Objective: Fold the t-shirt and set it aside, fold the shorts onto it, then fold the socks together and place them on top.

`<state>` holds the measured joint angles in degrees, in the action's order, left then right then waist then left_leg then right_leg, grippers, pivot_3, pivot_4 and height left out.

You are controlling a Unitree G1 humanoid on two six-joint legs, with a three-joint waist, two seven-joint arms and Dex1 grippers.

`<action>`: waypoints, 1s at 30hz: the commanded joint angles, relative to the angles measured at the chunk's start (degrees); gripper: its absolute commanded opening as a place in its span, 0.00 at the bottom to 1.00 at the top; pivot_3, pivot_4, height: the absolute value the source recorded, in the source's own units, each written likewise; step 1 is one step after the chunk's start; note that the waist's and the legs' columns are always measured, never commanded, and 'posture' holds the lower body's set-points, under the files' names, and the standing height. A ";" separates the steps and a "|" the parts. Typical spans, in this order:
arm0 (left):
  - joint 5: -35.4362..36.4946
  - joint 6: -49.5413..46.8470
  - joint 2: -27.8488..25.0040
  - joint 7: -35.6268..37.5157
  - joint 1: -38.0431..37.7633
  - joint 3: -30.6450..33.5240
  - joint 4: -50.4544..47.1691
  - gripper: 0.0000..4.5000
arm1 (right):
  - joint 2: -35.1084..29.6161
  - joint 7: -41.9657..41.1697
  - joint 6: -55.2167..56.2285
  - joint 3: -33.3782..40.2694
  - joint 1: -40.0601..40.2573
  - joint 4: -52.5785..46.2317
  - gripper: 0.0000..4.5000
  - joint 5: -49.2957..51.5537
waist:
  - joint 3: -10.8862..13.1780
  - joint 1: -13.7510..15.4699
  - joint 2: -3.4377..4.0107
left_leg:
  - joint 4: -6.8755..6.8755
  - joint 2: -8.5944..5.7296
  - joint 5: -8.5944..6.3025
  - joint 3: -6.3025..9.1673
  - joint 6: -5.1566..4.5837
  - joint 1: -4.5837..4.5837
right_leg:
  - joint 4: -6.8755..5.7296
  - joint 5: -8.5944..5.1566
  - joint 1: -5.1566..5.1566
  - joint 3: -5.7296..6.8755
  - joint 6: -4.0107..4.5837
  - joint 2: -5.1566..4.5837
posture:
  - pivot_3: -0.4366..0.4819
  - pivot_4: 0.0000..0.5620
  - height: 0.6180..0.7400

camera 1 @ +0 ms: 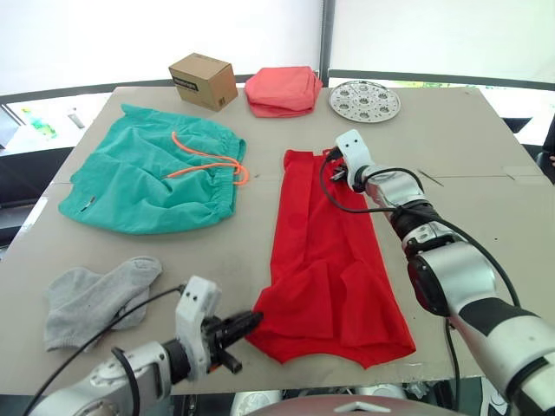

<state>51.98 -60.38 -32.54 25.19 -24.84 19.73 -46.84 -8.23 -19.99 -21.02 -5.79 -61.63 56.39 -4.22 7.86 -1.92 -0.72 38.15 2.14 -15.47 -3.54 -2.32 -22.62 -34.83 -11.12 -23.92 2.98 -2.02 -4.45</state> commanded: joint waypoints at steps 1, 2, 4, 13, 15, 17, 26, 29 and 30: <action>-1.05 6.46 -3.31 6.85 -0.44 2.74 1.33 0.57 | -4.32 -3.39 -1.44 -0.32 6.22 -16.94 0.65 0.01 | 0.03 -0.12 0.05 | -0.02 0.00 0.02 0.00 0.04 -0.02 | 0.00 0.00 -0.01 0.00 0.00 0.00 | 0.48 0.27 1.00; -3.14 9.92 -5.38 10.74 -0.85 3.16 2.21 0.69 | -6.06 -5.71 -3.06 -0.41 9.97 -25.17 0.76 0.95 | 0.03 -0.07 0.05 | -0.07 0.00 0.03 -0.04 0.05 -0.03 | 0.02 0.00 -0.06 -0.01 0.00 -0.01 | 0.48 0.27 1.00; -6.87 15.86 -10.04 18.80 -2.27 3.59 4.39 0.80 | -11.27 -12.56 -5.36 -1.68 18.59 -43.02 0.99 2.95 | 0.03 0.25 0.06 | -0.12 0.01 0.06 0.01 0.11 -0.13 | 0.04 -0.02 -0.12 0.12 -0.01 0.01 | 0.48 0.27 1.00; -26.48 54.43 -19.07 46.69 1.24 -3.40 23.71 0.86 | -37.24 -36.88 9.16 8.50 58.71 -83.08 1.00 14.17 | 0.01 1.53 0.00 | -0.50 0.08 -0.05 -0.38 -0.05 0.21 | 0.37 -0.21 -0.13 0.01 -0.29 -0.01 | 0.48 0.27 1.00; -31.62 67.84 -18.41 50.48 4.14 -6.11 31.33 0.96 | -40.08 -36.46 24.14 11.51 66.93 -81.93 1.00 8.83 | 0.01 1.96 0.00 | -0.48 0.05 -0.14 -0.44 0.09 0.24 | 0.35 -0.21 -0.11 -0.02 -0.30 -0.11 | 0.48 0.27 1.00; -34.69 78.27 -17.19 52.60 7.44 -8.56 37.49 0.98 | -41.81 -36.64 36.87 13.95 73.61 -80.62 1.00 6.04 | 0.02 2.45 -0.02 | -0.48 0.06 -0.19 -0.47 0.17 0.24 | 0.35 -0.21 -0.11 -0.01 -0.30 -0.12 | 0.48 0.27 1.00; -36.85 96.90 -14.98 55.52 15.75 -17.31 47.99 0.98 | -43.09 -33.39 63.19 19.99 89.55 -75.50 1.00 2.39 | -0.08 2.76 -0.25 | -0.47 0.17 -0.05 -0.57 -0.07 0.24 | 0.30 -0.21 -0.10 -0.06 -0.30 -0.04 | 0.48 0.27 1.00; -36.32 97.71 -15.48 55.66 16.07 -19.29 47.90 0.98 | -43.90 -33.58 65.14 19.80 93.22 -75.82 1.00 3.13 | -0.08 2.74 -0.26 | -0.47 0.19 -0.05 -0.57 -0.08 0.25 | 0.30 -0.21 -0.10 -0.08 -0.30 -0.04 | 0.48 0.27 1.00; -36.28 97.82 -15.40 55.35 16.32 -19.80 47.70 0.98 | -44.04 -33.40 65.84 19.64 94.01 -75.96 1.00 2.95 | -0.08 2.74 -0.27 | -0.47 0.19 -0.05 -0.58 -0.08 0.27 | 0.29 -0.21 -0.10 -0.10 -0.30 -0.04 | 0.48 0.27 1.00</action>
<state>14.71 36.14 -47.44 80.67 -9.03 0.32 1.71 -51.68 -53.84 42.92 12.40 31.88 -18.67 -2.41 7.78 0.82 -0.99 37.68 2.33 -15.52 -4.13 -2.40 -22.32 -34.54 -11.33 -24.01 2.87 -2.32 -4.50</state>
